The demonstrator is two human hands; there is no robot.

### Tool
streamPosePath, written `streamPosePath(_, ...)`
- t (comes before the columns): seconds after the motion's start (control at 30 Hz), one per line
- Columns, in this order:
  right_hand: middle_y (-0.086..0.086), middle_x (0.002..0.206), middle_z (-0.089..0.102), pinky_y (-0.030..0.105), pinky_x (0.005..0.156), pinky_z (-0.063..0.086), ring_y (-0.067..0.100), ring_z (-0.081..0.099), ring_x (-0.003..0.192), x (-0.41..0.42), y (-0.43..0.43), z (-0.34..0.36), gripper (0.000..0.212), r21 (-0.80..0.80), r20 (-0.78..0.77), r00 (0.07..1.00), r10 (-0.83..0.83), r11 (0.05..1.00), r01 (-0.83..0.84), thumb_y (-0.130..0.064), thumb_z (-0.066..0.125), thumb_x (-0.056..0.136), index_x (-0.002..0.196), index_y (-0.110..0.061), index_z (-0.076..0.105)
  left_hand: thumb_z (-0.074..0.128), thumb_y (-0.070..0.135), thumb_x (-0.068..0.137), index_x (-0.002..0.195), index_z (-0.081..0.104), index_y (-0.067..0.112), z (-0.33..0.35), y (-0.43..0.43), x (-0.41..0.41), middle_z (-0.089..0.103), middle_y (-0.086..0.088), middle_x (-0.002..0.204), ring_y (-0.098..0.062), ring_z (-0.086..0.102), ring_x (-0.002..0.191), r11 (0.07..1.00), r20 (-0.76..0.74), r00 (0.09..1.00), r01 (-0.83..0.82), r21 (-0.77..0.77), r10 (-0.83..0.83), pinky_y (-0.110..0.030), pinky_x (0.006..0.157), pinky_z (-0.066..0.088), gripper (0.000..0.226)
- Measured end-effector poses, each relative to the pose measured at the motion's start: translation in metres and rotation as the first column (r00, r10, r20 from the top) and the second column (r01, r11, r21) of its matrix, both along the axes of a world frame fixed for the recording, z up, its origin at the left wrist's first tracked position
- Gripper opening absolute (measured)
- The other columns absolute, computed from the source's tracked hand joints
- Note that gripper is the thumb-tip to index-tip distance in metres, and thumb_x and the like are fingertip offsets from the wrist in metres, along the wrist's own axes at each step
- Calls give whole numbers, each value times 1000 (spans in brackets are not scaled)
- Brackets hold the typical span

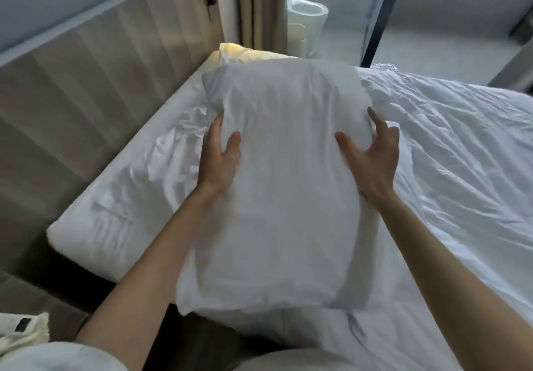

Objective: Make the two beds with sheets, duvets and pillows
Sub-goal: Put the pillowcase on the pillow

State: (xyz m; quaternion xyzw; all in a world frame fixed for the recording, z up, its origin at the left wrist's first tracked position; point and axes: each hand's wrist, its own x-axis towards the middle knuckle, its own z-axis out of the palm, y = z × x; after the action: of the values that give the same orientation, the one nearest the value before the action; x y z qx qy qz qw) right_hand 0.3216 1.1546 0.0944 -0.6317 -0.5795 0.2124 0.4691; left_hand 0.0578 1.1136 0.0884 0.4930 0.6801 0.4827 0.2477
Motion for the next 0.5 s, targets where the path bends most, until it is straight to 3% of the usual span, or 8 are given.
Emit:
streamPosePath(0.07,2,119,34,16,97,28,15,41,110,4,31,-14,75,-39,37,999,0,999,1,-41,76,80,145,-31,40,51,40,95,153,26,25,-7,42,-13,36,-5,144,-15,37,132,974,-118,984,106,-201,-132,-26,113,26,65)
streamPosePath(0.13,11,136,33,26,107,25,30,34,126,8,52,-30,71,-94,195,980,36,995,-18,-33,74,84,147,-27,41,54,36,93,151,32,24,-19,69,-13,24,-13,157,-24,30,142,931,-220,947,154,-332,-235,-29,115,24,64)
streamPosePath(0.23,11,156,27,45,115,27,36,26,139,2,69,-51,58,-34,386,902,195,980,-197,-25,67,90,145,-28,45,48,16,98,146,42,24,-43,90,9,17,-13,161,-31,24,145,930,-304,903,212,-300,-304,-31,116,22,49)
streamPosePath(0.3,6,162,14,54,116,20,39,15,145,-8,78,-62,65,-183,474,813,337,941,-284,-35,65,91,148,-39,34,48,26,99,149,33,33,-62,101,23,8,-7,163,-39,9,147,888,-349,857,231,-398,-379,-45,120,13,53)
streamPosePath(0.4,-6,162,-15,64,115,5,42,-11,146,-19,94,-81,92,-595,384,768,512,773,-218,-61,67,79,145,-59,3,49,52,94,150,13,49,-84,118,39,-8,7,163,-48,-8,144,797,-314,835,219,-563,-452,-62,115,2,66)
streamPosePath(0.5,-12,158,-26,74,107,0,44,-23,143,-27,116,-100,107,-656,344,786,515,730,-191,-71,71,66,140,-66,-6,55,59,89,150,10,51,-99,138,45,-9,10,163,-43,-9,146,811,-269,875,204,-548,-402,-63,113,0,76)
